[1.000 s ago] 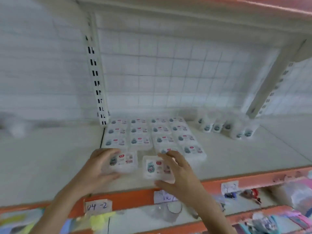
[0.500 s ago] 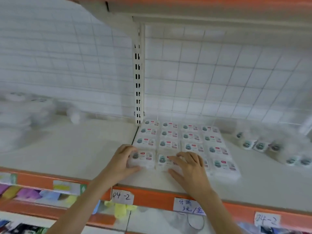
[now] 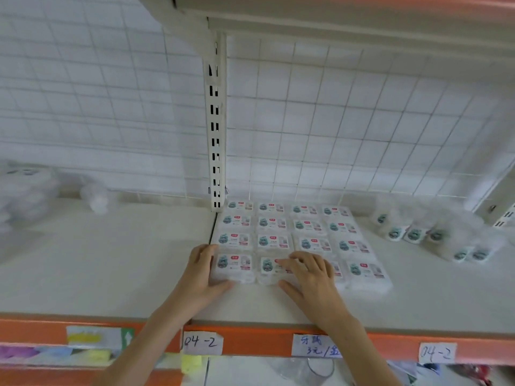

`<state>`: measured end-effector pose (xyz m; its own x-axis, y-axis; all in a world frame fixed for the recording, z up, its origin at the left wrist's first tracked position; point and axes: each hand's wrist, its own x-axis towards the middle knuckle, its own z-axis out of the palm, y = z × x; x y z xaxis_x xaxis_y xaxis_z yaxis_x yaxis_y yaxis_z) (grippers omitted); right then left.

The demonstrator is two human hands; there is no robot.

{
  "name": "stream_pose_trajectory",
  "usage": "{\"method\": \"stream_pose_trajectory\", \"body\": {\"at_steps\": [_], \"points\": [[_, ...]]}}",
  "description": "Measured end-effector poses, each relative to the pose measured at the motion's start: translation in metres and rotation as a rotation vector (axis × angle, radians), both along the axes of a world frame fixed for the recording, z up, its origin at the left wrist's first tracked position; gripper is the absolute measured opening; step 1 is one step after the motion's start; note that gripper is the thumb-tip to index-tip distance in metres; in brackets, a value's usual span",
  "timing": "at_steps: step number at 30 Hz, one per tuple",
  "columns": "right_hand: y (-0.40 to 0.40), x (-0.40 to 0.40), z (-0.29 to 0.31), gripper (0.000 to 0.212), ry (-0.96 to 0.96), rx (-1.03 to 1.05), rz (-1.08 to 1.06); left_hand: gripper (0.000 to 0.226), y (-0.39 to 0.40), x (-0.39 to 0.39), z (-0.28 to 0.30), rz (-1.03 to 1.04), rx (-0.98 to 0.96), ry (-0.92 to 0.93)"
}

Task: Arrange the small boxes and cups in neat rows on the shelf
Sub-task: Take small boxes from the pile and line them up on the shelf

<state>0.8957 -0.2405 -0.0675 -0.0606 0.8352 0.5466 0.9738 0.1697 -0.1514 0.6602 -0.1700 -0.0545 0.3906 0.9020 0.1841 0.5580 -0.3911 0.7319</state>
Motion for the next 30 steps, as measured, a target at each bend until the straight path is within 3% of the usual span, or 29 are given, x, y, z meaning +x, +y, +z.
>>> {"method": "stream_pose_trajectory", "body": {"at_steps": [4, 13, 17, 20, 24, 30], "points": [[0.0, 0.0, 0.0, 0.035, -0.01, -0.016, -0.006, 0.076, 0.004, -0.001, -0.007, -0.026, 0.044, -0.001], [-0.012, -0.01, 0.014, 0.047, -0.039, -0.064, -0.036, 0.076, 0.001, -0.002, -0.004, -0.015, 0.077, 0.008], [-0.019, -0.013, 0.025, 0.042, 0.03, -0.072, -0.01, 0.064, -0.021, -0.016, 0.009, 0.024, 0.228, 0.011], [-0.027, -0.023, 0.034, 0.031, 0.095, -0.056, 0.12, 0.051, -0.054, -0.037, 0.015, 0.109, 0.308, -0.009], [-0.042, -0.065, 0.049, 0.031, 0.132, -0.065, 0.369, 0.044, -0.108, -0.081, 0.016, 0.308, 0.385, 0.103], [-0.098, -0.125, 0.038, 0.035, 0.09, -0.197, 0.723, 0.041, -0.238, -0.132, 0.011, 0.644, 0.313, 0.308]]}}
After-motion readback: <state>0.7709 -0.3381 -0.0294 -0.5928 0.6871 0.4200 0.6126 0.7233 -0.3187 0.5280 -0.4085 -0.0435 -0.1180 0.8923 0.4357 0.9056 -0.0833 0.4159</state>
